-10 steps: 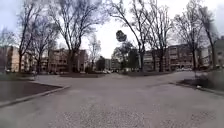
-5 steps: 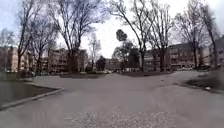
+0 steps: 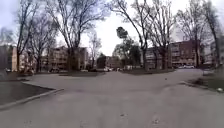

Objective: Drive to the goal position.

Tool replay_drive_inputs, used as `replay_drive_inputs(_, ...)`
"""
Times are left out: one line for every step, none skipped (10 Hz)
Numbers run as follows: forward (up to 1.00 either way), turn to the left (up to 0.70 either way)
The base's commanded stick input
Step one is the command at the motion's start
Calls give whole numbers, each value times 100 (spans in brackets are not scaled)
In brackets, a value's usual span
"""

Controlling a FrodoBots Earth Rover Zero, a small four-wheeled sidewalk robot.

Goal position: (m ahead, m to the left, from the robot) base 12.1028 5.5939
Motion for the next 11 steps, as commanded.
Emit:
replay_drive_inputs(70,0)
replay_drive_inputs(70,0)
replay_drive_inputs(70,0)
replay_drive_inputs(70,0)
replay_drive_inputs(70,0)
replay_drive_inputs(70,0)
replay_drive_inputs(70,0)
replay_drive_inputs(70,0)
replay_drive_inputs(70,0)
replay_drive_inputs(70,0)
replay_drive_inputs(70,0)
